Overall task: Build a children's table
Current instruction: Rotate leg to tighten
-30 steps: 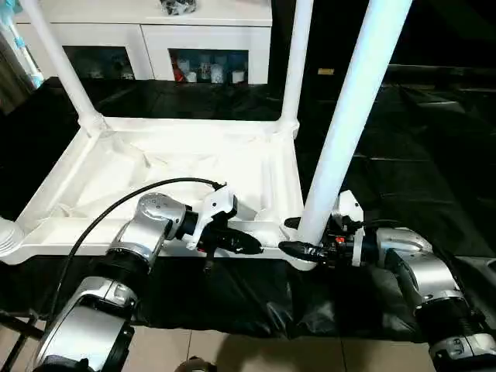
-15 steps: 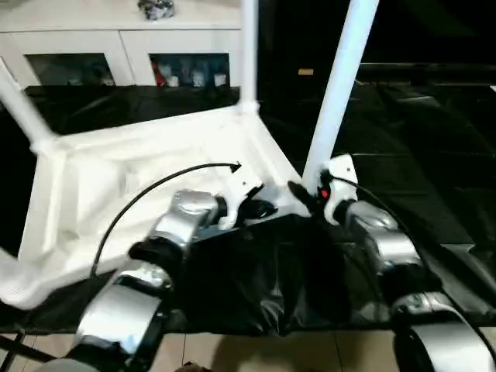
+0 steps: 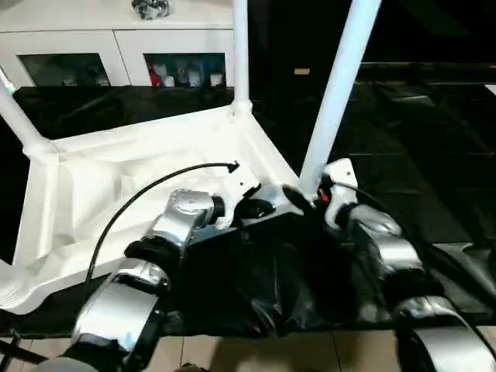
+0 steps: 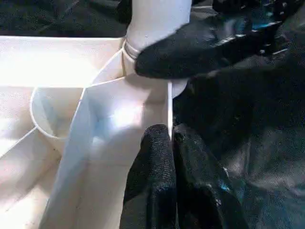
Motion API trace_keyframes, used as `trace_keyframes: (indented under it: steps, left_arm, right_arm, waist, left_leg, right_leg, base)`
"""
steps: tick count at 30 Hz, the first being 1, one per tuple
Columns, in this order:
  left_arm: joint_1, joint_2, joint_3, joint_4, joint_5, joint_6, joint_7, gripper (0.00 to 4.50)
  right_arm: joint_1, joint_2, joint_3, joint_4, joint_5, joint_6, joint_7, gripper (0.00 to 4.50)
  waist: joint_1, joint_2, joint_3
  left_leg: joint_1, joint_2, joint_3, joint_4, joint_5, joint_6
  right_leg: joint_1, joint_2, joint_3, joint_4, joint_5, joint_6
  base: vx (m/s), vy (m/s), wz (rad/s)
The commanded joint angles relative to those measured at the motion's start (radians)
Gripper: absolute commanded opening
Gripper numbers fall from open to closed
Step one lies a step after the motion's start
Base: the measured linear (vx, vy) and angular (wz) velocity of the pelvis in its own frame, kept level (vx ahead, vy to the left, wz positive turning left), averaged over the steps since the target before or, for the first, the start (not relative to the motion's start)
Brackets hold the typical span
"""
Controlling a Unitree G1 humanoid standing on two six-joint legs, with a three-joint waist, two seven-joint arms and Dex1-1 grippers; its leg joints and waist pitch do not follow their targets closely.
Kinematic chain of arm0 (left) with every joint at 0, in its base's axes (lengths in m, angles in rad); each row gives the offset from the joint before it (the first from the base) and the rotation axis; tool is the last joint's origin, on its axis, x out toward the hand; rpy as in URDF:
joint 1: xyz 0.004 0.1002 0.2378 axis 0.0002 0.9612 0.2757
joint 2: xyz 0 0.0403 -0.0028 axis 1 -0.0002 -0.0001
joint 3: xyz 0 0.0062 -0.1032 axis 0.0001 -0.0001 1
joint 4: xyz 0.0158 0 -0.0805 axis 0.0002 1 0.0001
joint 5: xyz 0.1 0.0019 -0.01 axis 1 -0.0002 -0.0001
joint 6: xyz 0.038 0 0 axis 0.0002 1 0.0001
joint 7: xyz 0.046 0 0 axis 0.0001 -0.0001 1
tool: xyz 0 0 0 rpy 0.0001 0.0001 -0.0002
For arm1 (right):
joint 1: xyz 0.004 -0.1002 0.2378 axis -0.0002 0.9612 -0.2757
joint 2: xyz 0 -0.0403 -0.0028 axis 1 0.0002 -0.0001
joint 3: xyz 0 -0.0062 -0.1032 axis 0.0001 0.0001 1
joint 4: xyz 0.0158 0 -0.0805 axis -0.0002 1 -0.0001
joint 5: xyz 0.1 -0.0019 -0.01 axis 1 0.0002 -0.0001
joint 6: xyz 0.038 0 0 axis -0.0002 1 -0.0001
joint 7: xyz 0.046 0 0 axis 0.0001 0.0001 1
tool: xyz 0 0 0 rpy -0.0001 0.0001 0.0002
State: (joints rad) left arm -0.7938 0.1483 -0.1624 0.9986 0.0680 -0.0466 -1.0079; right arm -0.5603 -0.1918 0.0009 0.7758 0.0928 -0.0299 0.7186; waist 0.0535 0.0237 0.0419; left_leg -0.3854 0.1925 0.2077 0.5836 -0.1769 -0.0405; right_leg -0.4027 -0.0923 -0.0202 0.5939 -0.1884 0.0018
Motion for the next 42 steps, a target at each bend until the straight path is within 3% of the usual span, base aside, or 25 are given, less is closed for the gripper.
trace_keyframes:
  steps: [1, 5, 9, 13, 18, 19, 23, 25, 34, 42]
  left_arm:
    - [-0.006, -0.026, -0.016, -0.056, -0.043, -0.038, -0.054, 0.0]
    - [0.038, 0.029, -0.044, -0.141, -0.08, -0.023, -0.247, 0.0]
    - [0.054, 0.049, -0.049, -0.168, -0.088, -0.012, -0.304, 0.0]
    - [0.085, 0.075, -0.061, -0.232, -0.107, 0.027, -0.391, 0.0]
    - [0.104, 0.085, -0.069, -0.269, -0.116, 0.05, -0.419, 0.0]
    - [0.107, 0.085, -0.069, -0.275, -0.116, 0.053, -0.421, 0.0]
    - [0.11, 0.083, -0.064, -0.279, -0.111, 0.053, -0.411, 0.0]
    - [0.111, 0.083, -0.061, -0.284, -0.108, 0.058, -0.404, 0.0]
    - [0.118, 0.086, -0.057, -0.298, -0.105, 0.071, -0.383, 0.0]
    - [0.117, 0.081, -0.05, -0.289, -0.099, 0.064, -0.347, 0.0]
  right_arm:
    - [0.043, 0.045, 0.115, -0.001, 0.011, 0.039, 0.143, 4.0]
    - [0.118, -0.036, 0.15, -0.175, 0.102, 0.101, 0.393, 4.0]
    - [0.141, -0.066, 0.166, -0.223, 0.114, 0.12, 0.46, 4.0]
    - [0.175, -0.113, 0.192, -0.3, 0.144, 0.189, 0.566, 4.0]
    - [0.189, -0.133, 0.212, -0.335, 0.148, 0.234, 0.599, 4.0]
    - [0.191, -0.136, 0.216, -0.342, 0.146, 0.249, 0.605, 3.77]
    - [0.193, -0.134, 0.22, -0.345, 0.138, 0.253, 0.601, 3.64]
    - [0.195, -0.133, 0.223, -0.35, 0.135, 0.259, 0.597, 3.3]
    - [0.204, -0.129, 0.227, -0.368, 0.136, 0.28, 0.592, 2.75]
    - [0.211, -0.124, 0.228, -0.372, 0.135, 0.283, 0.584, 2.7]
  waist:
    - [0.014, -0.009, -0.06]
    - [0.025, -0.008, -0.057]
    - [0.041, -0.006, -0.054]
    - [0.044, -0.01, -0.054]
    - [0.049, -0.009, -0.056]
    - [0.049, -0.009, -0.055]
    - [0.051, -0.01, -0.055]
    - [0.052, -0.01, -0.055]
    - [0.056, -0.009, -0.056]
    - [0.057, -0.009, -0.055]
  left_leg:
    - [0.018, 0.036, -0.015, -0.064, -0.183, 0.09]
    - [0.02, 0.043, -0.016, -0.068, -0.215, 0.096]
    - [0.029, 0.046, -0.015, -0.074, -0.262, 0.062]
    - [0.025, 0.046, -0.016, -0.078, -0.257, 0.05]
    - [0.023, 0.043, -0.016, -0.073, -0.217, 0.059]
    - [0.023, 0.043, -0.016, -0.074, -0.217, 0.058]
    - [0.024, 0.043, -0.016, -0.075, -0.226, 0.046]
    - [0.024, 0.043, -0.017, -0.075, -0.231, 0.042]
    - [0.025, 0.042, -0.016, -0.073, -0.218, 0.042]
    - [0.026, 0.042, -0.017, -0.075, -0.235, 0.033]
  right_leg:
    - [0.047, -0.045, 0.013, -0.053, -0.03, -0.274]
    - [0.044, -0.047, 0.014, -0.058, -0.089, -0.275]
    - [0.035, -0.047, 0.017, -0.063, -0.156, -0.269]
    - [0.037, -0.047, 0.018, -0.061, -0.153, -0.255]
    - [0.037, -0.049, 0.017, -0.057, -0.123, -0.257]
    - [0.037, -0.049, 0.017, -0.058, -0.13, -0.255]
    - [0.036, -0.05, 0.018, -0.061, -0.161, -0.247]
    - [0.036, -0.05, 0.018, -0.061, -0.168, -0.243]
    - [0.036, -0.049, 0.017, -0.059, -0.142, -0.244]
    - [0.036, -0.049, 0.018, -0.062, -0.178, -0.235]
  base:
    - [0.0, 0.0, 0.0]
    - [0.0, 0.0, 0.0]
    - [0.0, 0.0, 0.0]
    - [0.0, 0.0, 0.0]
    - [0.0, 0.0, 0.0]
    - [0.0, 0.0, 0.0]
    - [0.0, 0.0, 0.0]
    - [0.0, 0.0, 0.0]
    - [0.0, 0.0, 0.0]
    - [0.0, 0.0, 0.0]
